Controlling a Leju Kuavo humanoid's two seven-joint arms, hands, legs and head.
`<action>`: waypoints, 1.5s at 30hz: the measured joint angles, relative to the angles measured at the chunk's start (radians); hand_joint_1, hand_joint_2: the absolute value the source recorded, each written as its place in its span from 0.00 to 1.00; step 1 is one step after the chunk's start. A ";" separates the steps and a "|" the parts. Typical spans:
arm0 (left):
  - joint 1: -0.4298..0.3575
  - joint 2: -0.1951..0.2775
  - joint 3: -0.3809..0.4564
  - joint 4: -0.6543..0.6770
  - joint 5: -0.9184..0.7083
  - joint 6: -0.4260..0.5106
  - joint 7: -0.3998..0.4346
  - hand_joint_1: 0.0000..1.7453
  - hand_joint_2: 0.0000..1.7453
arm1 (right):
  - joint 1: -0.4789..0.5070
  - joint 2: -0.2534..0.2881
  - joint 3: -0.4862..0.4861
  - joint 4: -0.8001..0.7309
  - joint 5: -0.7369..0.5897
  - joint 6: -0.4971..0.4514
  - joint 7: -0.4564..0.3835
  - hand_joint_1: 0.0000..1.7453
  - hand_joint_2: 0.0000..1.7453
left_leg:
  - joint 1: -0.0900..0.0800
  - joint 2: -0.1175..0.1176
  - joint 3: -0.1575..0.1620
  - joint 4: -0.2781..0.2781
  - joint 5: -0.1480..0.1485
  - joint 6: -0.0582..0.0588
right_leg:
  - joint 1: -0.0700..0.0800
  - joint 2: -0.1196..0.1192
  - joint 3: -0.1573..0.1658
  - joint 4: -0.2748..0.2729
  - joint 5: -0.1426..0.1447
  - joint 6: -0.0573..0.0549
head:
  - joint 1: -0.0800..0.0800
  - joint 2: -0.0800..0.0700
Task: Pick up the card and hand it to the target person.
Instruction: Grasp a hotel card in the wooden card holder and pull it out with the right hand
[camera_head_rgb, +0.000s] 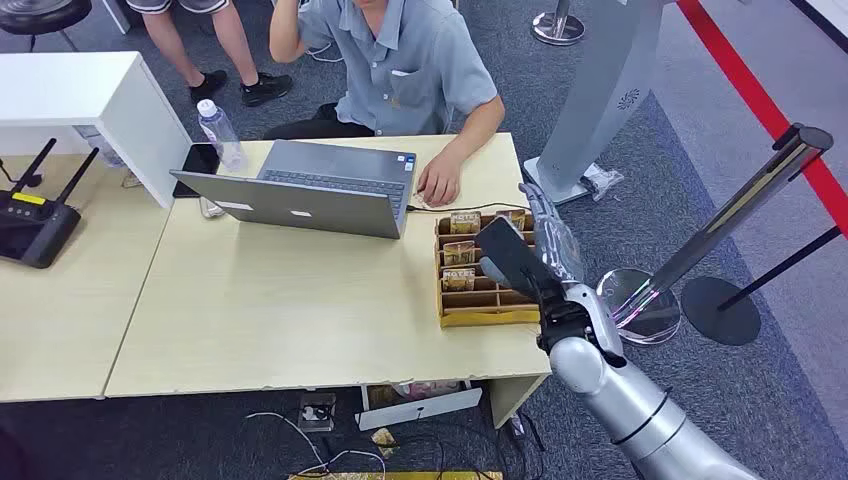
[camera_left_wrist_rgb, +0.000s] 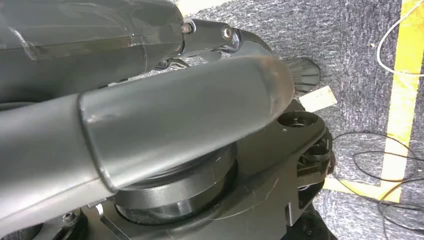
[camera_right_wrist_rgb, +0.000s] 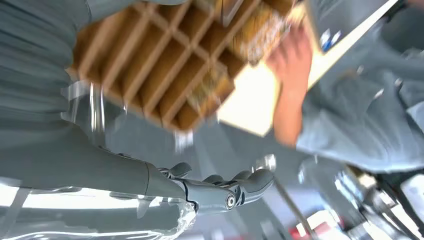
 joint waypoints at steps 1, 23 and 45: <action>0.000 0.000 0.000 0.000 -0.001 0.000 0.002 0.00 0.00 | -0.004 0.000 0.003 0.002 0.020 0.006 0.007 0.00 1.00 | 0.000 0.000 0.000 0.000 0.000 0.000 | 0.000 0.000 0.000 0.000 0.000 0.000 | 0.000 0.000; -0.004 0.004 -0.013 0.000 -0.046 -0.010 0.005 0.00 0.00 | -0.232 0.031 0.155 0.341 0.334 0.099 0.040 0.72 1.00 | 0.000 -0.002 -0.001 0.000 0.001 0.000 | 0.000 -0.003 -0.001 0.000 0.000 0.000 | 0.000 0.000; -0.003 0.005 -0.015 0.000 -0.046 -0.010 0.006 0.00 0.00 | -0.239 0.043 0.161 0.419 0.357 0.076 0.053 0.40 1.00 | 0.000 -0.002 -0.001 0.000 0.001 0.000 | 0.000 -0.002 -0.001 0.000 0.000 0.000 | 0.000 0.000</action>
